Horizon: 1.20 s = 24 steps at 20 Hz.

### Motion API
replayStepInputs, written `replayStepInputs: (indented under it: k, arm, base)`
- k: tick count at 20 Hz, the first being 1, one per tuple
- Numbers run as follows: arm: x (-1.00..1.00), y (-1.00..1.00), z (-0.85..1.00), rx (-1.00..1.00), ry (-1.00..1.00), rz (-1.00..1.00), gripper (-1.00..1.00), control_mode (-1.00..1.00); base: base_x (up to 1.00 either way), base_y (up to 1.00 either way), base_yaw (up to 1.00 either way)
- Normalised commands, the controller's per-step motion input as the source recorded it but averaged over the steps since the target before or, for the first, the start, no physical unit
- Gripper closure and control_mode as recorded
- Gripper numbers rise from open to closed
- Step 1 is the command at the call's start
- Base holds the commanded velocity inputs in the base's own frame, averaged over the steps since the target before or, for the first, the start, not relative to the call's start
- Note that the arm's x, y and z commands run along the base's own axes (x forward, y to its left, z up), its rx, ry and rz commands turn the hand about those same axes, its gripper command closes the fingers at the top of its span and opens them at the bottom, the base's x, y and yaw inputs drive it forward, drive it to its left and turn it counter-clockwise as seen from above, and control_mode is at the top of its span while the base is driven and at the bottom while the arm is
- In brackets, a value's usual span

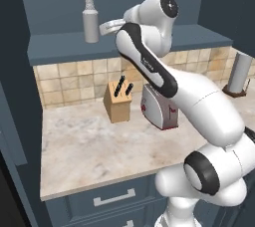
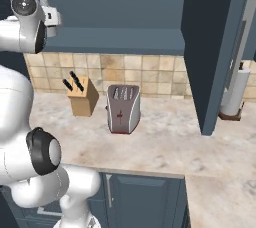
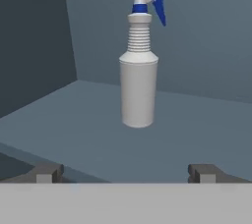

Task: Move the cutting board and knife to the sink. Then move spray from the cabinet to the counter.

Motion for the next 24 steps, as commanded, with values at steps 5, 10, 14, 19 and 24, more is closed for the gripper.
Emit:
replayStepInputs:
  k: [5, 10, 14, 19, 24]
  arm:
    - [0.53, 0.21, -0.07, 0.00, 0.11, 0.00, -1.00, -1.00]
    - [0.44, 0.31, -0.04, -0.01, 0.08, 0.00, -1.00, -1.00]
    - [0.20, 0.22, -0.04, 0.00, 0.00, 0.00, -1.00, -1.00]
    - [0.20, 0.14, -0.16, 0.00, 0.00, 0.00, -1.00, -1.00]
    - [0.23, 0.08, -0.09, -0.01, 0.00, 0.00, -1.00, -1.00]
  base:
    - [0.00, 0.00, 0.00]
    - [0.00, 0.00, 0.00]
    - [0.00, 0.00, 0.00]
    - [0.00, 0.00, 0.00]
    - [0.00, 0.00, 0.00]
